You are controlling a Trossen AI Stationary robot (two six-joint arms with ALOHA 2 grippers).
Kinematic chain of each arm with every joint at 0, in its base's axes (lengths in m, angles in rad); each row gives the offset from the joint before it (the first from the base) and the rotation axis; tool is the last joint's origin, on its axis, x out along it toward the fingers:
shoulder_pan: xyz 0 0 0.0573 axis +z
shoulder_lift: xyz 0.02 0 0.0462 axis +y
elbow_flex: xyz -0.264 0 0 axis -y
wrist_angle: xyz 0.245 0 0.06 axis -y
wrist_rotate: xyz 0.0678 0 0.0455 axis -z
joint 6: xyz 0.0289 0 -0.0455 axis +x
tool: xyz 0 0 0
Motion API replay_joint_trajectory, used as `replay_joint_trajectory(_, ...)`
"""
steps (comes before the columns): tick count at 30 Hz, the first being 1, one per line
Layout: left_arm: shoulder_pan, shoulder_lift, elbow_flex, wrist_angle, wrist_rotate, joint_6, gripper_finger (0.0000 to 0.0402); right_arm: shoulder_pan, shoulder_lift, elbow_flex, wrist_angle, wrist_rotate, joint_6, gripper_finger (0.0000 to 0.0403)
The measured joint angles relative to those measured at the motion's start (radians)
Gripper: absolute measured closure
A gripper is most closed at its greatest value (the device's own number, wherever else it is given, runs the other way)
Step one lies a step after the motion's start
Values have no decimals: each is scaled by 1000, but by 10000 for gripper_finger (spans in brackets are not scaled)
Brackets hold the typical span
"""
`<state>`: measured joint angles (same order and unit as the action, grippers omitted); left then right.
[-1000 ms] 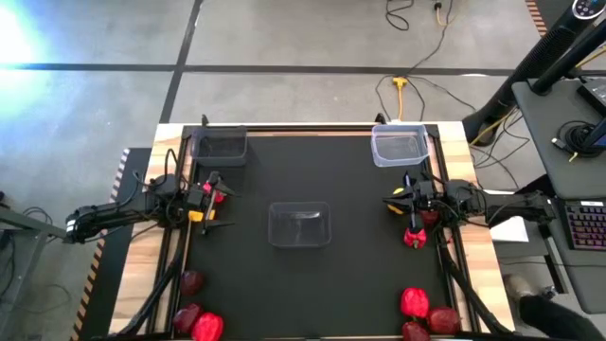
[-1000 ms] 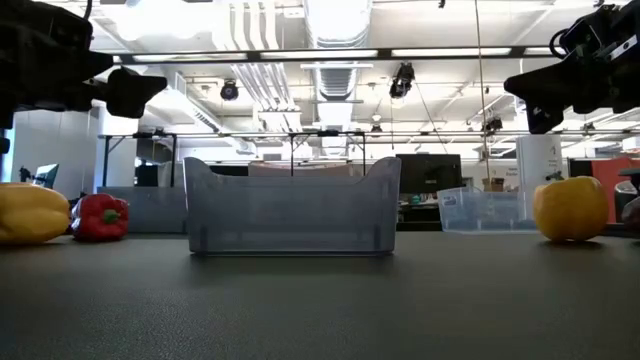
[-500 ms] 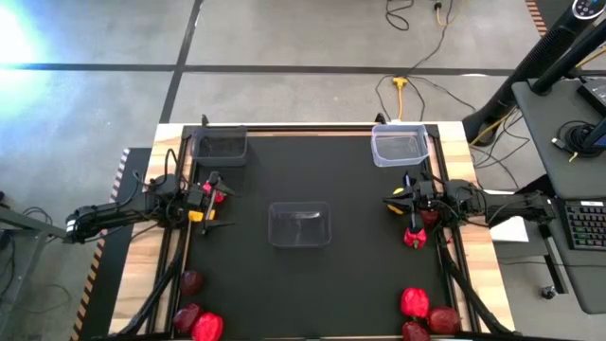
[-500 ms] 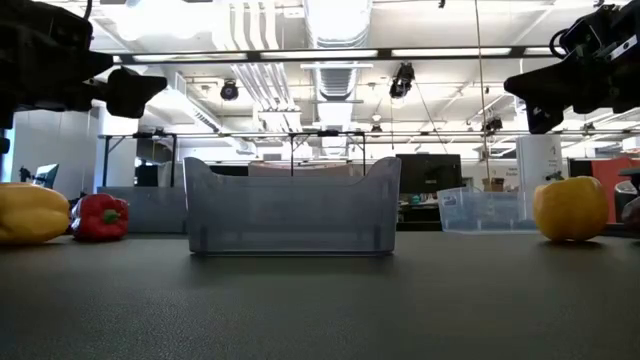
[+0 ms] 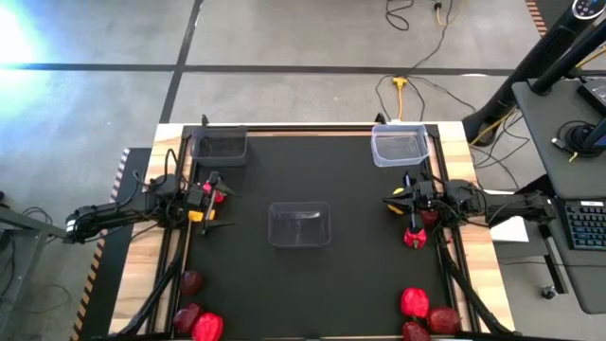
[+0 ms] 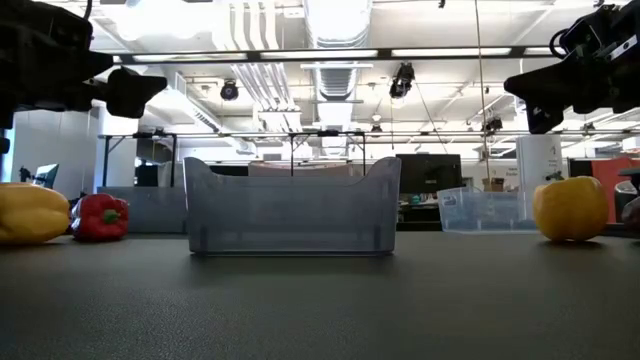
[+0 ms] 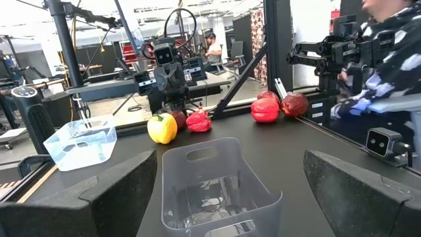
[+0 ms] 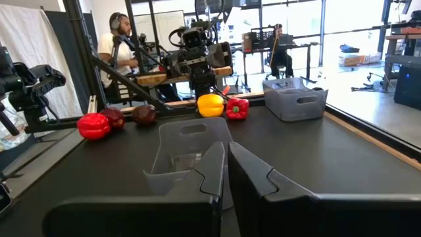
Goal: Sort produce into baskets
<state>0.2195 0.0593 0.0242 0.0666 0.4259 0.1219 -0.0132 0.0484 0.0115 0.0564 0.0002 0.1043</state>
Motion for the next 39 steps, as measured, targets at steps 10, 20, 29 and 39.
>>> replay_joint_trajectory(10,0,0,0,0,0,0,38,0,0,0,0,0,0,390)
replay_joint_trajectory(20,0,0,0,0,0,0,38,0,0,0,0,0,0,390)
replay_joint_trajectory(29,0,0,0,0,0,0,38,0,0,0,1,8,-93,390)
replay_joint_trajectory(39,0,0,0,0,0,0,38,-1,0,0,111,127,-810,390)
